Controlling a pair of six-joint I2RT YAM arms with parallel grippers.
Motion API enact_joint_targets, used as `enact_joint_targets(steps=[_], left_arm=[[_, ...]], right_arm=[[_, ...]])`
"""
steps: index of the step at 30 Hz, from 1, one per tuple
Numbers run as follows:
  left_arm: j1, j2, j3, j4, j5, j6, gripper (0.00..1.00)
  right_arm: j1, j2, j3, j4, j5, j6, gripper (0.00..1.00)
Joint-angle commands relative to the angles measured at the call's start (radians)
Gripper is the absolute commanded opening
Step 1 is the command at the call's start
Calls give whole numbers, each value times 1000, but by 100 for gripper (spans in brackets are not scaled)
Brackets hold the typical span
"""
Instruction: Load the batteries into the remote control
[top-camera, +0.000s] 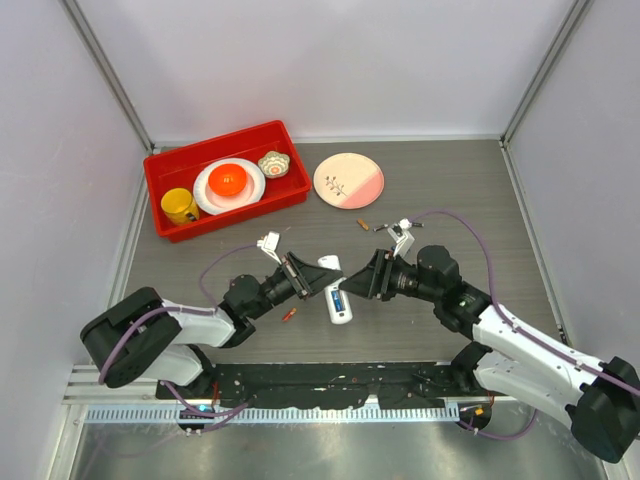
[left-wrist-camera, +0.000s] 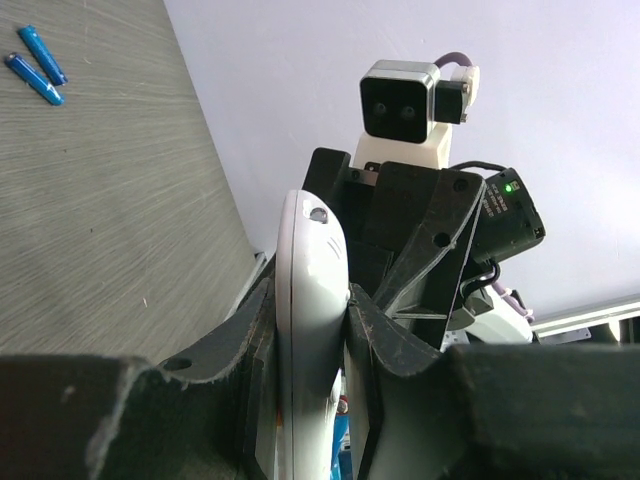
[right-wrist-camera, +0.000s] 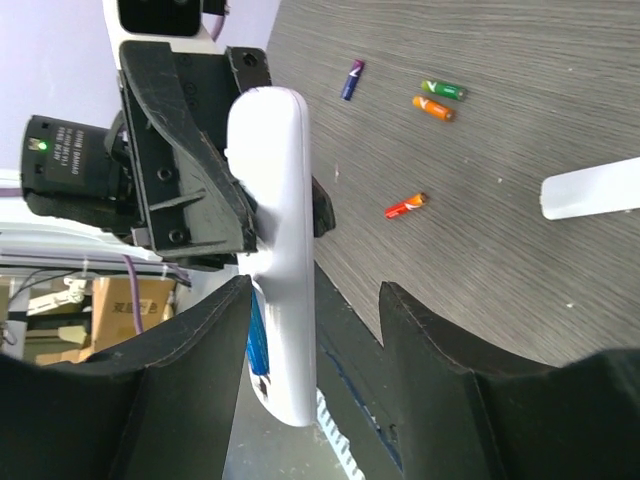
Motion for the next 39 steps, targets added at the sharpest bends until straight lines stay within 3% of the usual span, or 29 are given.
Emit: enact_joint_targets(steps=[1, 10, 16, 23, 30, 39], left_arm=[[-1, 8, 23, 269, -1, -7, 0], [-1, 25, 37, 269, -1, -10, 0], [1, 21, 51, 269, -4, -8, 0], [4, 13, 60, 269, -6, -10, 0], [2, 19, 66, 269, 10, -23, 0], [2, 36, 56, 269, 45, -37, 0]], right_arm=[[-10, 9, -18, 199, -35, 81, 58], [-15, 48, -39, 269, -84, 119, 41], [-18, 43, -45, 237, -96, 110, 49], [-21, 32, -71, 233, -112, 116, 49], [-24, 58, -114, 362, -139, 196, 37], [-44, 75, -96, 382, -188, 219, 22]])
